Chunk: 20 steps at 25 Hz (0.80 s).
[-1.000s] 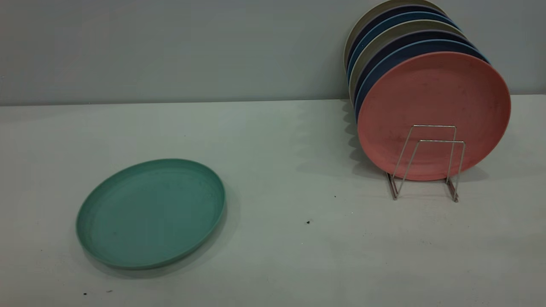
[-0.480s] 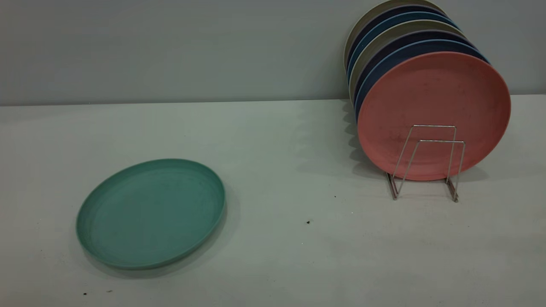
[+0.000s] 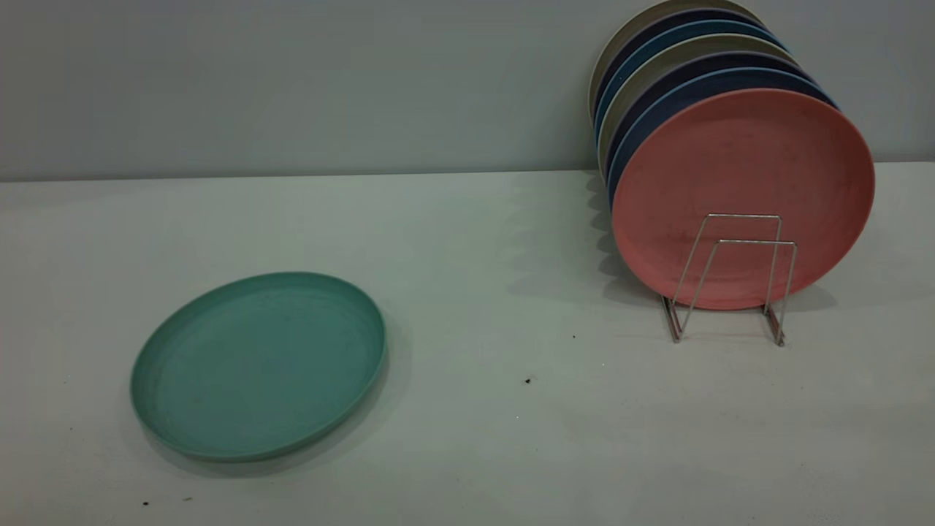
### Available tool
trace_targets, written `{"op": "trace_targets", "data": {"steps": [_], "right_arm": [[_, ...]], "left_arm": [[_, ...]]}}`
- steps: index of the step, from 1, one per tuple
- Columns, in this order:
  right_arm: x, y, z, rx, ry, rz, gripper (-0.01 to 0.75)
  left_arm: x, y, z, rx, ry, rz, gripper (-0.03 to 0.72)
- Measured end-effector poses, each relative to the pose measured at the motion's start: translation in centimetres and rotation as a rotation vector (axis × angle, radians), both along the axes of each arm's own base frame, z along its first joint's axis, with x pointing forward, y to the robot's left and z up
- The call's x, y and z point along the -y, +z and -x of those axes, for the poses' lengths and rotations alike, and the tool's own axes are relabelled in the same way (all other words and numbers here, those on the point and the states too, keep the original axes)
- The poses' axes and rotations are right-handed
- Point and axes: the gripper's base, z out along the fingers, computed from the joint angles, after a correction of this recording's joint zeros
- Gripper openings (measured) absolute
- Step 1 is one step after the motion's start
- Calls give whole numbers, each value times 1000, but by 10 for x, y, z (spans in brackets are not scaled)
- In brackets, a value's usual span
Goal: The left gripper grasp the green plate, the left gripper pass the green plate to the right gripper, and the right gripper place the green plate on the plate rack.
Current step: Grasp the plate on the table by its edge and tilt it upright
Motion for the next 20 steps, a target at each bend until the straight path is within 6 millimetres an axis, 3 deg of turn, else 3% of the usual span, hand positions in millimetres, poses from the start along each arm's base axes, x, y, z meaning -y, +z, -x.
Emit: {"op": "trace_targets", "data": {"steps": [13, 17, 20], "right_arm": [[-1, 5, -3, 6, 6, -8, 443], [-5, 24, -20, 16, 36, -31, 456], [-7, 36, -45, -27, 49, -44, 458]], "left_arm": [[-3, 3, -5, -12, 41, -2, 581], [-3, 24, -26, -8, 74, 23, 581], [-3, 46, -53, -28, 80, 24, 581]]}}
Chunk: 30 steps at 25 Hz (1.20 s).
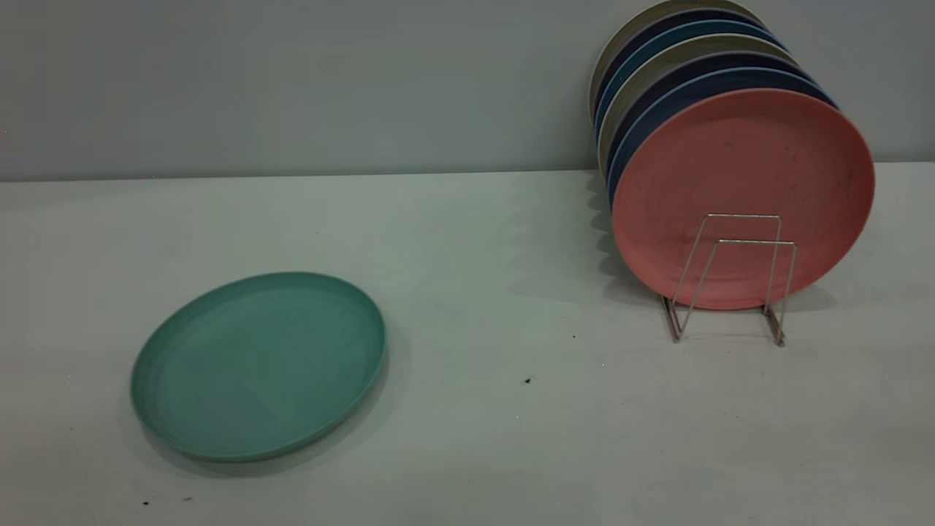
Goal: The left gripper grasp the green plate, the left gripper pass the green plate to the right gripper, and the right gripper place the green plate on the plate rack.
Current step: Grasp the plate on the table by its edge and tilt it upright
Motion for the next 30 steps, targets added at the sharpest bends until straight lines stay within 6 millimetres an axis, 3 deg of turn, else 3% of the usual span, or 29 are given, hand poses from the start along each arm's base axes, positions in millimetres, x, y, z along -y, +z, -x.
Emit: {"op": "trace_targets", "data": {"steps": [5, 10, 15, 22, 25, 30], "right_arm": [[-7, 15, -45, -55, 53, -24, 458], [-16, 28, -95, -74, 173, -6, 458], [-33, 19, -144, -146, 356, -52, 458], [-95, -25, -192, -225, 584, -102, 458], [-125, -51, -206, -318, 645, -96, 458], [-172, -75, -227, -401, 733, -107, 458]], "left_arm": [[2, 19, -58, -112, 1, 3, 581], [11, 13, -108, -247, -13, 104, 581], [15, 2, -149, -285, -1, 157, 581], [12, -43, -203, -399, 27, 141, 581], [5, -68, -224, -484, 45, 134, 581], [-14, -112, -262, -622, 55, 120, 579]]}}
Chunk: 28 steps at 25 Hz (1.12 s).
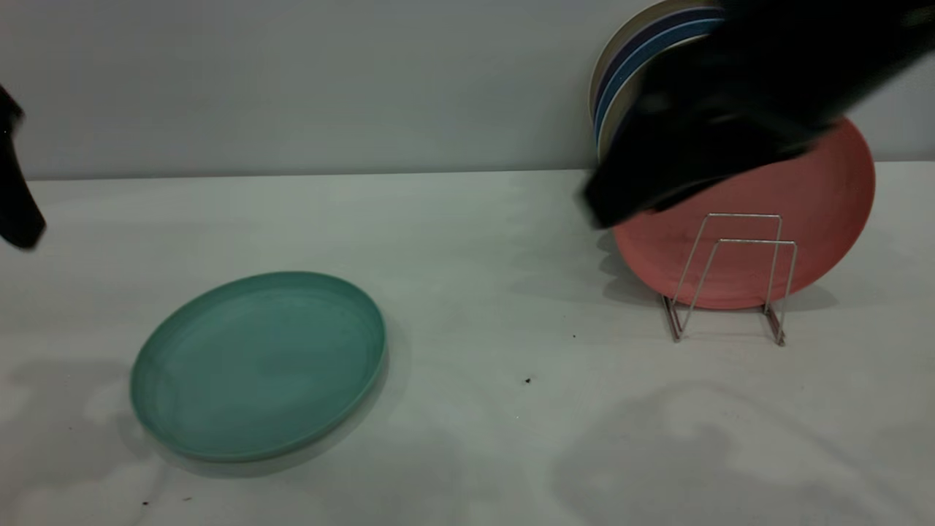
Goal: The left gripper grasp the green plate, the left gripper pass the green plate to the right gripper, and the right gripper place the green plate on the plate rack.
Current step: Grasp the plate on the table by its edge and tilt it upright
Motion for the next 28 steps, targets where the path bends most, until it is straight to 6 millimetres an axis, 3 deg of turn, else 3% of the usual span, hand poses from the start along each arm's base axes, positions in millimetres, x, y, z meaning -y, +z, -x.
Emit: {"op": "trace_targets", "data": {"steps": [5, 12, 20, 24, 28], "right_arm": [[-34, -16, -19, -33, 49, -21, 458], [-42, -37, -29, -91, 49, -14, 458], [-42, -39, -29, -99, 51, -11, 458], [-42, -39, -29, -115, 42, -17, 458], [-36, -39, -31, -156, 3, -29, 458]], "left_arm": [[-19, -45, -42, -116, -10, 65, 562], [-24, -105, -84, -161, -55, 184, 560], [-18, -152, -87, -209, -27, 271, 539], [-15, -162, -87, -203, -26, 308, 512], [-14, -164, -89, -187, -29, 327, 428]]}}
